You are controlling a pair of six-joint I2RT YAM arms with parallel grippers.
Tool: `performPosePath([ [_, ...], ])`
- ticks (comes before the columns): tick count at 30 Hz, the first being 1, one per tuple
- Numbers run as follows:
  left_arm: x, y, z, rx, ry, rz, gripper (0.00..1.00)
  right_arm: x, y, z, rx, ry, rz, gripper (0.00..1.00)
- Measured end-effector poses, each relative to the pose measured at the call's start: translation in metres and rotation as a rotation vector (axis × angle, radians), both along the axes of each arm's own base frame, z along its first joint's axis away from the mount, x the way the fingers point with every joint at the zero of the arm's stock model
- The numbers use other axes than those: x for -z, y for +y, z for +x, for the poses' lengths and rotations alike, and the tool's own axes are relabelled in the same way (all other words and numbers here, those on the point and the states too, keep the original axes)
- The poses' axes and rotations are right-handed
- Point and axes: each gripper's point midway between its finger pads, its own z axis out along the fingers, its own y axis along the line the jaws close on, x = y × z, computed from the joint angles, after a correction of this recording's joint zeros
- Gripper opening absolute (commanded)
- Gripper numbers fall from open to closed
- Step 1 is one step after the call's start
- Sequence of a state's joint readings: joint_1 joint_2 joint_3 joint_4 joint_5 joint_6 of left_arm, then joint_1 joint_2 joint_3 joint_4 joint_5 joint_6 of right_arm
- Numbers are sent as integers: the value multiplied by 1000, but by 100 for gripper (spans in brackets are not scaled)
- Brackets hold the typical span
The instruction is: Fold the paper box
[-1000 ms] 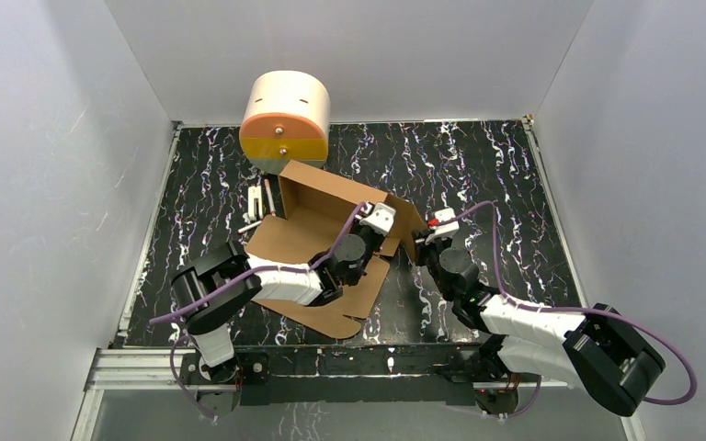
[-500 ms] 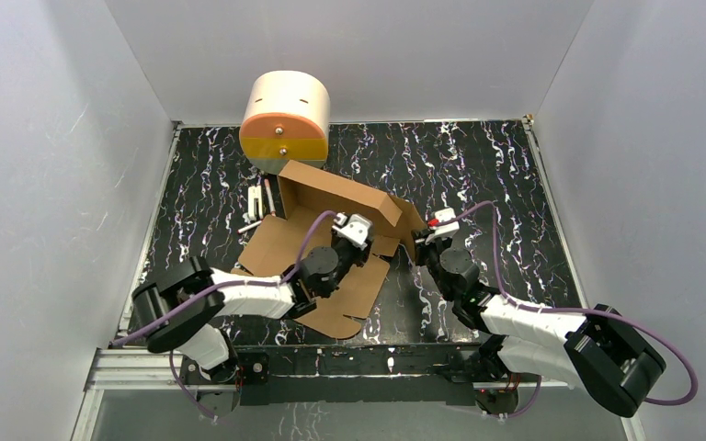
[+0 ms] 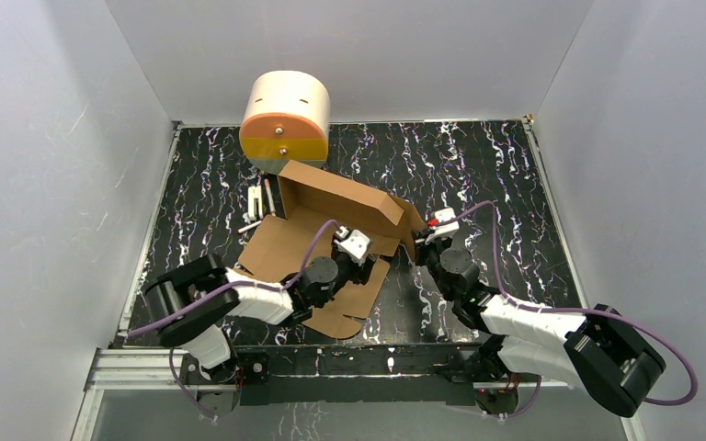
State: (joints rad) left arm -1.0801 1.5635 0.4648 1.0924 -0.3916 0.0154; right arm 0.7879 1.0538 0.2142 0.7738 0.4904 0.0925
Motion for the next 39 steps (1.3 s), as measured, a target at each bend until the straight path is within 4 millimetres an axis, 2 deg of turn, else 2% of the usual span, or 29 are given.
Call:
performPosePath([
  [4,22,-13,5,13,8,46,61,0,0,0,-2,0,0,6],
  [10,38,-32,14,32,-14,60,72,-1,1,0,-7,-2,-1,6],
  [23,70,-48,28,32,-43,154,73,-3,3,-1,-22,-10,-1,6],
  [28,77,-49,39,-8,-75,197,69,-3,3,-1,-23,-11,-3,6],
  [39,62,-35,55,-135,-128,190,45,-7,2,-2,-24,-20,0,6],
])
